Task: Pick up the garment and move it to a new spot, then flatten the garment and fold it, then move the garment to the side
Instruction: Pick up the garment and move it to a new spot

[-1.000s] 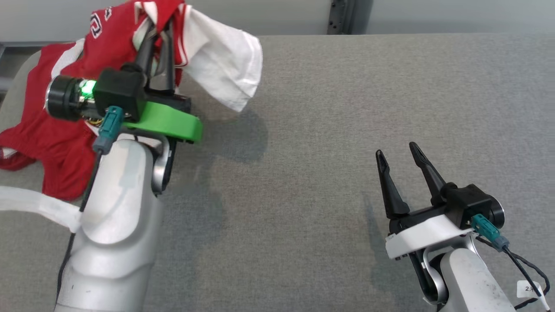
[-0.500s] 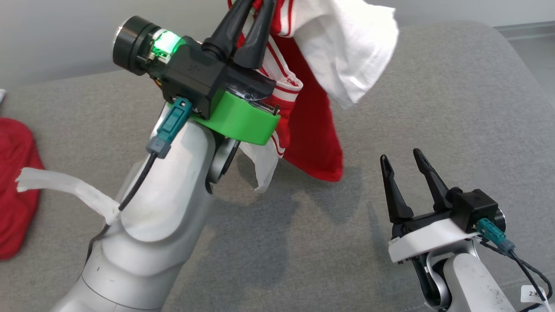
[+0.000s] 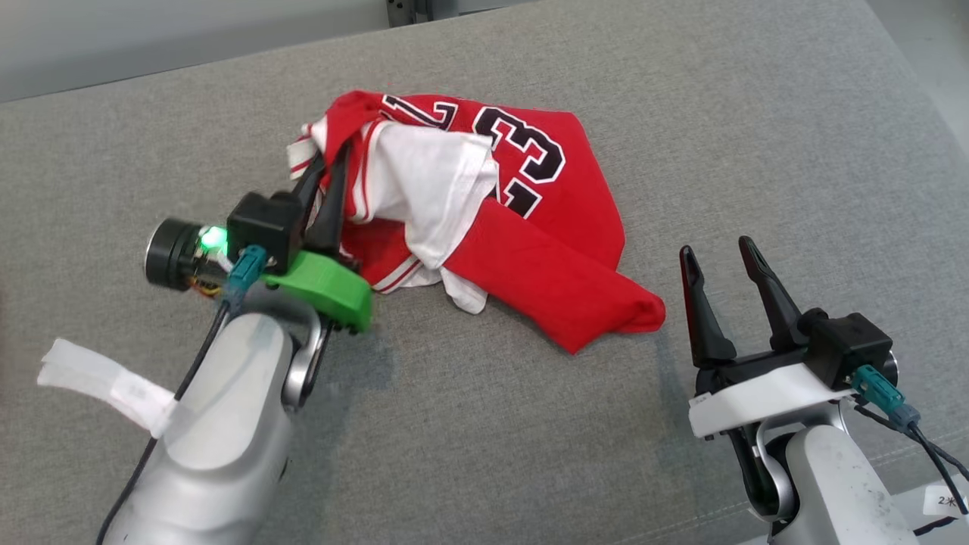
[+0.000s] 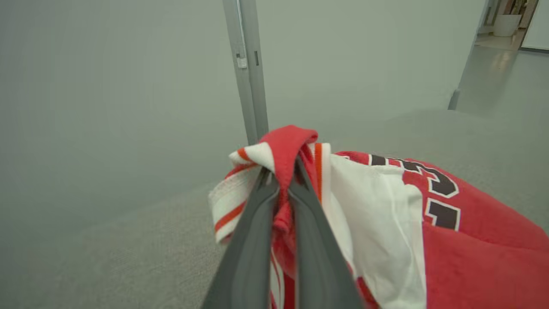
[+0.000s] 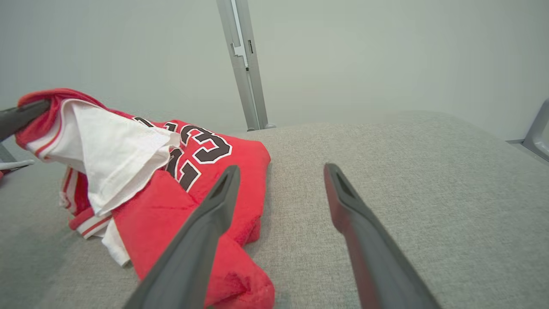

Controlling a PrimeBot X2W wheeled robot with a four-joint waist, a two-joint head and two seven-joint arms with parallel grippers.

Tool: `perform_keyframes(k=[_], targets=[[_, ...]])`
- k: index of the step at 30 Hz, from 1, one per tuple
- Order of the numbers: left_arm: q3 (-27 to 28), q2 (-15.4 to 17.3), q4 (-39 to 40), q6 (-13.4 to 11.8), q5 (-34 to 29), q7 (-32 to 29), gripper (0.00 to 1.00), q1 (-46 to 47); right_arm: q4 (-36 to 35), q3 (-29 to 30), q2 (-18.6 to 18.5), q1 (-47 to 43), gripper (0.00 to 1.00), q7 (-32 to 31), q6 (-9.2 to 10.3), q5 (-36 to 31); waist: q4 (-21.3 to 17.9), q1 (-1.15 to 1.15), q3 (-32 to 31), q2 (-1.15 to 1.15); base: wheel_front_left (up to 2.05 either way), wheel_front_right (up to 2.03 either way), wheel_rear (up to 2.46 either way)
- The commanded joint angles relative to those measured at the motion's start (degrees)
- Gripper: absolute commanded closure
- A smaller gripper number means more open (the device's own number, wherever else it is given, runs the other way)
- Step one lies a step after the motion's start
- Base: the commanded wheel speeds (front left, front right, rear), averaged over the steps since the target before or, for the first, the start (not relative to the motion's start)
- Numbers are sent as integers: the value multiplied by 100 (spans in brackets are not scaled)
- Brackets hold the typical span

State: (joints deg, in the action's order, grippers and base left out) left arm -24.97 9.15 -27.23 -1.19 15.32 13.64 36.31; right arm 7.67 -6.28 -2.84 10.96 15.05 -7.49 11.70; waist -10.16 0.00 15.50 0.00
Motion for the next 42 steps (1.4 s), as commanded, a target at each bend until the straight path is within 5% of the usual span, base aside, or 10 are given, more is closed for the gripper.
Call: perform_keyframes(k=[1,11,12,13,14,42], targets=[[52,91,-181,-27,61,43,100,-119,2,8,-8,74,0,20,0,18,88,0,55,0,0,0,0],[381,129,-1308,86,400,155,100,-399,88,1,-10,85,0,20,0,-52,292,0,-80,0,0,0,0],[423,127,-1342,63,408,161,73,-409,97,3,-10,79,0,20,0,-61,311,0,-107,0,0,0,0],[460,126,-1337,62,416,156,29,-421,103,5,-10,72,0,20,0,-68,331,0,-138,0,0,0,0],[512,128,-1293,60,414,159,0,-450,114,7,-10,60,0,20,0,-76,348,0,-172,0,0,0,0],[2136,-462,1609,72,-323,152,0,-3581,243,141,-10,-590,0,20,0,-303,824,0,-1537,0,0,0,0]])
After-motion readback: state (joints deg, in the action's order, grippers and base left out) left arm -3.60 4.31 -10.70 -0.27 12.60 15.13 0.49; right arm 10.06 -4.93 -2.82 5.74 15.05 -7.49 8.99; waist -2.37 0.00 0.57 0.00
